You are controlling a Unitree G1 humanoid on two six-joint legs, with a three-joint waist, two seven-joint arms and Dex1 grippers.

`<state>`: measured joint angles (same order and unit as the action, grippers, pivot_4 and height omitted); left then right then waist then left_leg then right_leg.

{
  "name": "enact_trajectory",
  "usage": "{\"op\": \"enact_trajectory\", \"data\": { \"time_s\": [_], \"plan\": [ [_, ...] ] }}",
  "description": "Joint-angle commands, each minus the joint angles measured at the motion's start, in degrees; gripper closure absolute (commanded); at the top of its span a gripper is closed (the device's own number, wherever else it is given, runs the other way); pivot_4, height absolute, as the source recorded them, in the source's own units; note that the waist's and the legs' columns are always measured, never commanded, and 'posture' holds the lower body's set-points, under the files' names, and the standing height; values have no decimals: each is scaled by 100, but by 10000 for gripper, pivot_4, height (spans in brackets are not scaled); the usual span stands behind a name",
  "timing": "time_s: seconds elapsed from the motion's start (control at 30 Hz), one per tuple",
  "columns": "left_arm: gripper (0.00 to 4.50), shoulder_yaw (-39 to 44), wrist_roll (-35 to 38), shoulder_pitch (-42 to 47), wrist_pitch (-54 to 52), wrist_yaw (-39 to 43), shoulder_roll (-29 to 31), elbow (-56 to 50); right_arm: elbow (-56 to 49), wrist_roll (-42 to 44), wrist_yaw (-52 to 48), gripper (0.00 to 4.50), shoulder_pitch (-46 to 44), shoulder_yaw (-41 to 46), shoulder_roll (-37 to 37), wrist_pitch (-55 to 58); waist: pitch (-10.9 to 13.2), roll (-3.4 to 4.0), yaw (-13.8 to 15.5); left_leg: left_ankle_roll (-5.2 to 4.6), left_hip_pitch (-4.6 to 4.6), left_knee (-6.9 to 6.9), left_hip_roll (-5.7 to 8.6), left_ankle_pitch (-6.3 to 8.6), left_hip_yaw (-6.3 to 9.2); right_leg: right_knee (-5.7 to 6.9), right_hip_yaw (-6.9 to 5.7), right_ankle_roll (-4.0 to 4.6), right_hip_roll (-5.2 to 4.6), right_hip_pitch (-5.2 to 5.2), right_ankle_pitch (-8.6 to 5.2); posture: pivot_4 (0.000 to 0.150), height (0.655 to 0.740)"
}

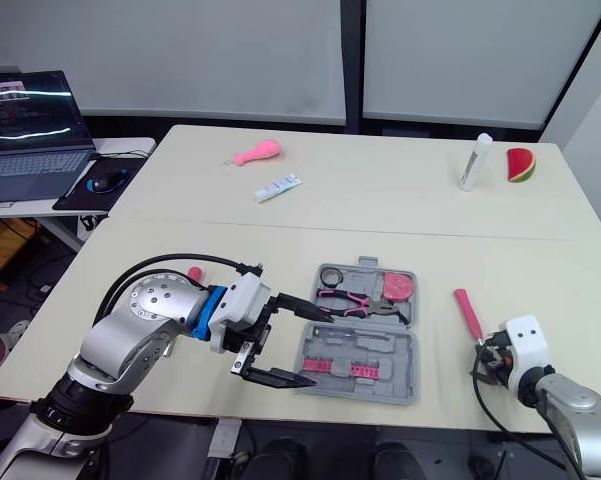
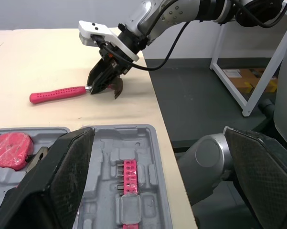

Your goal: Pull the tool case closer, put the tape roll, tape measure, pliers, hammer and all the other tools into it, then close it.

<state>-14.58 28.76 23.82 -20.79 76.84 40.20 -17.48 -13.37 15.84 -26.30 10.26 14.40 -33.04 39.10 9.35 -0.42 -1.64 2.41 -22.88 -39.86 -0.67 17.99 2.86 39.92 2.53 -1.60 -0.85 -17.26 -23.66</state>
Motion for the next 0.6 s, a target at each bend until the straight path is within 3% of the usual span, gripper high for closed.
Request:
{"op": "enact_trajectory", "data": {
  "time_s": [0.03,0.13,0.33,0.47,0.6],
  "plan": [
    [0,254,-23,47,117,10,107,-13,-92,-6,24,38154,14,61,3,-7,0,0,0,0,0,0,1,0,0,0,0,0,0,0,0,1500,7400],
    [0,347,-66,45,149,59,204,91,-170,20,31,42738,53,123,-5,-6,0,0,1,0,0,0,2,0,-1,0,1,0,0,0,0,1500,7400],
    [0,571,-36,-35,94,220,523,242,-559,49,-91,42884,177,348,-252,-8,3,5,3,0,-2,0,4,0,0,0,-1,0,0,-1,0,1500,7400],
    [0,851,-177,-321,470,468,897,500,-1497,171,-608,42884,411,458,-978,240,23,38,-18,-1,-1,1,7,1,-6,0,8,0,0,-4,0,1500,7400],
    [0,985,-580,-658,1226,693,1197,965,-2742,564,-1552,42884,262,192,-2277,826,31,49,-22,-6,3,2,-3,3,2,3,3,0,0,-4,0,1500,7400]
  ]
}}
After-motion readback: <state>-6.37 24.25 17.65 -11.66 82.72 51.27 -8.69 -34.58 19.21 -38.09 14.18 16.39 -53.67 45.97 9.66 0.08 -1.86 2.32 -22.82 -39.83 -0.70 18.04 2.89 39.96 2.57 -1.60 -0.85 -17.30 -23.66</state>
